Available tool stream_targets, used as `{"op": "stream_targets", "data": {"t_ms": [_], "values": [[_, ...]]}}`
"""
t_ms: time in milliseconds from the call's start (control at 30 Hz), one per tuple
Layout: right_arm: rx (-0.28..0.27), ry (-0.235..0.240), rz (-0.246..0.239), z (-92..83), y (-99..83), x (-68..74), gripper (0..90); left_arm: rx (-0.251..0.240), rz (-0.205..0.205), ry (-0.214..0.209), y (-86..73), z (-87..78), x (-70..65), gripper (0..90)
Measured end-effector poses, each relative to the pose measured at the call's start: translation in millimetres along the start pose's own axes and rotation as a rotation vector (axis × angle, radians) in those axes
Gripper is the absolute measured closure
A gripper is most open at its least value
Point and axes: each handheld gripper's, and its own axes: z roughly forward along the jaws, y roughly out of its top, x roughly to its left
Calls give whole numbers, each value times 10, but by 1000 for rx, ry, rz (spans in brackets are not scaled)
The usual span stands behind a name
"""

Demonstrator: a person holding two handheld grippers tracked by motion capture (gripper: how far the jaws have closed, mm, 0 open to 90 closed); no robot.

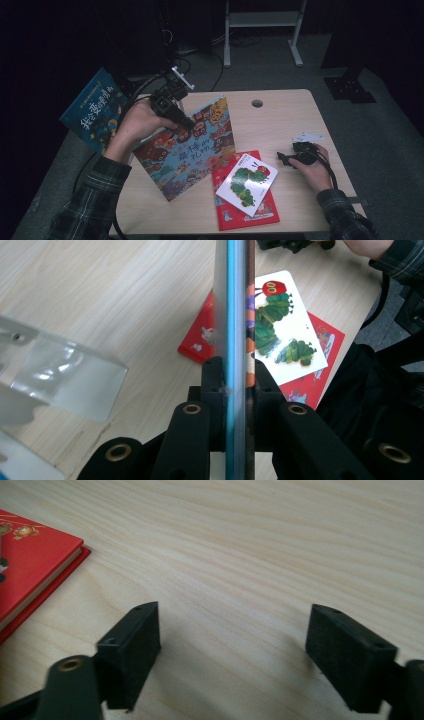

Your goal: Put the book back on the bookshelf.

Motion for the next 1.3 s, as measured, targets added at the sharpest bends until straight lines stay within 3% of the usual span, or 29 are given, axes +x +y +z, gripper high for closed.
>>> {"op": "stream_targets", "data": {"t_ms": [100, 533, 800, 1300], "values": [[21, 4, 31, 11, 0, -30, 131, 0, -11, 3, -39, -59, 24, 805], [24, 2, 35, 12, 2, -31, 126, -27, -65, 10, -276, -345, 124, 806], [23, 2, 37, 14, 3, -31, 127, -47, -108, 32, -538, -532, 225, 806], [22, 0, 36, 19, 7, -39, 127, -55, -230, 89, -1068, -787, 471, 806]]}}
